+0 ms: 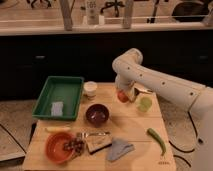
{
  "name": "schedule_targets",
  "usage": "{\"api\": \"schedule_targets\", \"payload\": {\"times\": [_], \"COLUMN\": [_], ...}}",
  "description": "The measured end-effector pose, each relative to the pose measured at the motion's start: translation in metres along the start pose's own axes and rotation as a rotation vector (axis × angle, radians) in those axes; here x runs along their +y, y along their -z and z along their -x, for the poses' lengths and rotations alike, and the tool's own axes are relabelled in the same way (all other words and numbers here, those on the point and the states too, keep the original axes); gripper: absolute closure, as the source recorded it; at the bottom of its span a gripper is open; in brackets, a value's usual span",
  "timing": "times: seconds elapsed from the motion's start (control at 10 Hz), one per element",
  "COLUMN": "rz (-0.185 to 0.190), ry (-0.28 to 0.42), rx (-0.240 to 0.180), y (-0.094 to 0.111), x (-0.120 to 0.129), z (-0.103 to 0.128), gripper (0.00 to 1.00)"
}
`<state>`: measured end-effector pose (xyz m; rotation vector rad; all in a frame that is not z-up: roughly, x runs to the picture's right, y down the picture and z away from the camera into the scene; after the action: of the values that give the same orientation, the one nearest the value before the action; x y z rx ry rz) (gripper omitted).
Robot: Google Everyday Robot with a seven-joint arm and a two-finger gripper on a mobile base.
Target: Place apple in paper cup
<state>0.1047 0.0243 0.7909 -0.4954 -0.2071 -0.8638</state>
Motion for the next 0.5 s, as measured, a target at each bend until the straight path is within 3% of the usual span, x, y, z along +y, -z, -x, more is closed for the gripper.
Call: {"api": "schedule_targets", "payload": {"times": [0.5], "rz": [0.0], "ry": [0.045], "rx": [0.03], "y": [0.005], "x": [-0.028], "z": [0.0], "gripper": [0.95]}}
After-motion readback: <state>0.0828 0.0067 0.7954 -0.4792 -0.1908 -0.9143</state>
